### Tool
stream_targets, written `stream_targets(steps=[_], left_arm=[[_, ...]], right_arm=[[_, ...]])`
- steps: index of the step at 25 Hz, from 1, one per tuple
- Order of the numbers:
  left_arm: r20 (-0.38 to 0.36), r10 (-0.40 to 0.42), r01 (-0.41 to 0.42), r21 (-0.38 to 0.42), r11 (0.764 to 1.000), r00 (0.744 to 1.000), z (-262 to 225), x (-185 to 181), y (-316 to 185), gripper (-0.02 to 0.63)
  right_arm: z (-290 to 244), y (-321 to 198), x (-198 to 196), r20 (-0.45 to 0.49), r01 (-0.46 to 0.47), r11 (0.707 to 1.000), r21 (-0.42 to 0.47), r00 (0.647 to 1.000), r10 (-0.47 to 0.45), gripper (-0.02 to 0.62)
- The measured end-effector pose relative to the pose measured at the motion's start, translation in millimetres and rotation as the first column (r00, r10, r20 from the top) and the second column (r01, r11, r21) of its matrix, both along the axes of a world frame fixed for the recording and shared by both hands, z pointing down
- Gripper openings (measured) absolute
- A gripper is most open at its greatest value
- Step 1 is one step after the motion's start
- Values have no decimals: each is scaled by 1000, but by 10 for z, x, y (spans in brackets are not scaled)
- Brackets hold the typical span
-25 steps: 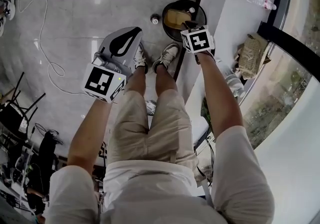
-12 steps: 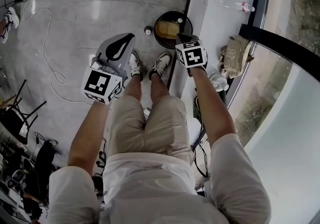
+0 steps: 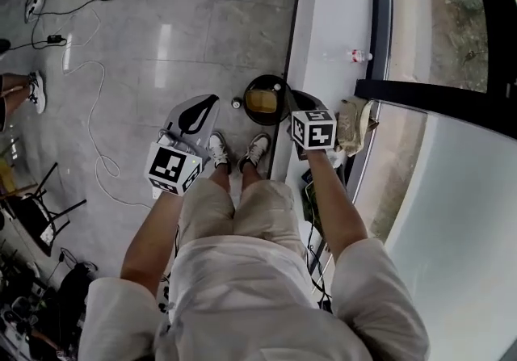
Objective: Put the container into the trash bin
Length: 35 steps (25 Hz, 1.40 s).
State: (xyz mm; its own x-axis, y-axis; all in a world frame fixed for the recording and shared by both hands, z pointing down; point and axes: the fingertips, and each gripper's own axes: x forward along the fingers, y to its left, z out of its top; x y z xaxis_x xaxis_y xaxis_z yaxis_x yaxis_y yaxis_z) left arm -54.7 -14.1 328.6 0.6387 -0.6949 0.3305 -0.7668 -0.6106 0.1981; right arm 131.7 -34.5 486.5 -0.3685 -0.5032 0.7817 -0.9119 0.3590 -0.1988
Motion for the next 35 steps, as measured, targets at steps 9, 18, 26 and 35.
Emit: stream_targets(steps=[9, 18, 26, 35], left_arm=[[21, 37, -40, 134, 990, 999, -984, 77, -111, 25], [45, 1, -14, 288, 957, 999, -1958, -232, -224, 26], [-7, -124, 115, 429, 896, 992, -2664, -659, -231, 26], [-109, -249, 269, 505, 820, 962, -3207, -1269, 55, 26]], right_arm=[[-1402, -241, 236, 120, -107, 972, 210, 989, 83, 0], [-2766, -326, 430, 185, -152, 893, 424, 980, 79, 0], [-3924, -370, 583, 300, -211, 786, 581, 953, 35, 0], [-4814, 67, 598, 234, -181, 647, 741, 972, 4, 0]])
